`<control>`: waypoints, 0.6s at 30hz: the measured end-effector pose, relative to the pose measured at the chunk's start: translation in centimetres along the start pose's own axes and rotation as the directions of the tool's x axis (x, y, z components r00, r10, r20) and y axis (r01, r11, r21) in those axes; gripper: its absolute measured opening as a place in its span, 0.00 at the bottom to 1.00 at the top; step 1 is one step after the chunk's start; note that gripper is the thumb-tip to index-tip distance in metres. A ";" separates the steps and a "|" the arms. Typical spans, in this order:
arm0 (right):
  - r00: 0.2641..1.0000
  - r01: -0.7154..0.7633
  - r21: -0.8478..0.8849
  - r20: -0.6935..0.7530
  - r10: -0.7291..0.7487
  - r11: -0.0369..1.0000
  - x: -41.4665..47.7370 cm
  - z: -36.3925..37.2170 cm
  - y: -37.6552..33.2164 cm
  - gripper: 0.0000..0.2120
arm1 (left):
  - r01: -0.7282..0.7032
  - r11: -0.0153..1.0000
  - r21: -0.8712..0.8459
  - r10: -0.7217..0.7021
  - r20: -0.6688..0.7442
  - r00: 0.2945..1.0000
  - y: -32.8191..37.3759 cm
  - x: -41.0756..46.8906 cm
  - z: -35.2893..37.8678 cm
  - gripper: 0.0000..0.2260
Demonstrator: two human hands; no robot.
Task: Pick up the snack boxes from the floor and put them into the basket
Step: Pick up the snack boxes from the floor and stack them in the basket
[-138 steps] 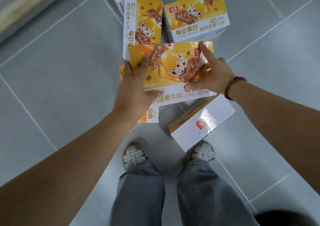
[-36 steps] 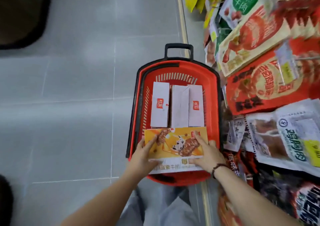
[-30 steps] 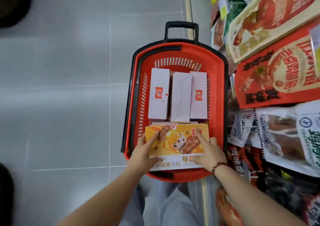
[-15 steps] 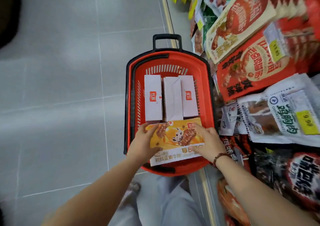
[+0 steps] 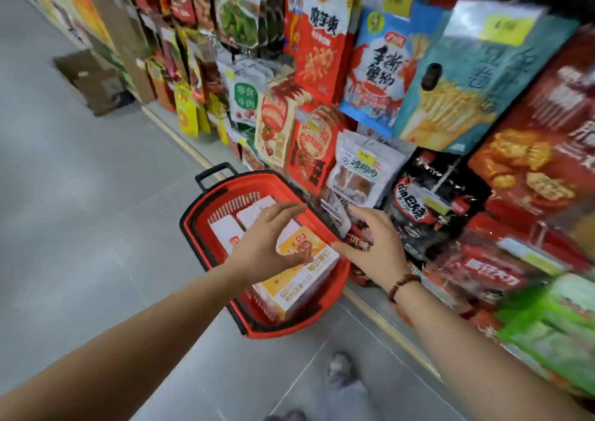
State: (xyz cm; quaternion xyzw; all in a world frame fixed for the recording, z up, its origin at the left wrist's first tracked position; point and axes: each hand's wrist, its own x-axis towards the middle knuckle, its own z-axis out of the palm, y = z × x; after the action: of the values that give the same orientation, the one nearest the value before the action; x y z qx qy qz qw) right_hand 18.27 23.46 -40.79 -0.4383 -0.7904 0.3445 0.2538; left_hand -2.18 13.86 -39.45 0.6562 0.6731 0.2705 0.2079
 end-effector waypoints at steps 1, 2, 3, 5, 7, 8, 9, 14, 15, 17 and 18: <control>0.999 -0.004 -0.003 -0.050 0.004 1.000 -1.5 -1.3 -0.6 0.31 | -0.052 0.999 0.000 0.052 0.003 0.999 1.4 0.0 -0.1 0.36; 0.995 -0.018 -0.003 -0.097 0.018 1.000 -3.0 -2.7 -1.0 0.30 | -0.103 0.995 0.000 0.103 0.003 0.995 2.7 0.0 -0.2 0.36; 0.990 -0.037 0.007 -0.136 0.038 0.999 -4.5 -3.9 -1.2 0.30 | -0.143 0.990 -0.001 0.143 0.008 0.990 4.0 0.0 0.0 0.36; 0.969 -0.092 0.033 -0.229 0.097 0.995 -8.3 -7.1 -1.5 0.30 | -0.244 0.969 -0.036 0.245 0.036 0.969 7.4 0.4 0.8 0.36; 0.931 -0.137 0.050 -0.334 0.145 0.989 -12.0 -9.8 -1.2 0.30 | -0.333 0.938 -0.100 0.339 0.049 0.940 10.8 0.8 2.2 0.35; 0.908 -0.155 0.050 -0.387 0.162 0.987 -14.0 -11.0 -0.9 0.29 | -0.372 0.918 -0.137 0.382 0.054 0.923 12.5 0.9 3.2 0.35; 0.882 -0.168 0.045 -0.439 0.171 0.985 -16.1 -12.1 -0.7 0.29 | -0.408 0.897 -0.173 0.423 0.059 0.904 14.2 0.9 4.5 0.34; 0.697 -0.286 0.071 -0.669 0.258 0.956 -29.5 -16.6 1.2 0.28 | -0.567 0.765 -0.307 0.626 0.142 0.767 23.7 -1.8 12.6 0.32; 0.652 -0.325 0.071 -0.705 0.278 0.943 -32.8 -17.3 1.4 0.29 | -0.589 0.733 -0.339 0.662 0.159 0.732 25.7 -3.0 14.5 0.32; 0.560 -0.394 0.098 -0.763 0.323 0.914 -39.6 -18.5 1.6 0.29 | -0.629 0.667 -0.398 0.730 0.180 0.660 30.4 -6.5 17.9 0.34; 0.505 -0.423 0.118 -0.792 0.342 0.898 -43.1 -18.9 1.5 0.28 | -0.632 0.639 -0.437 0.754 0.194 0.628 32.7 -8.5 19.5 0.35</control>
State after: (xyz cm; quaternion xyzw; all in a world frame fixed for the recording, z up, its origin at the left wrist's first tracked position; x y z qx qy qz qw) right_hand 53.33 -7.22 -34.26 -0.7193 -0.4906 0.1234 0.4762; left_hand 35.85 6.96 -34.28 0.8598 0.2576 0.3131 0.3105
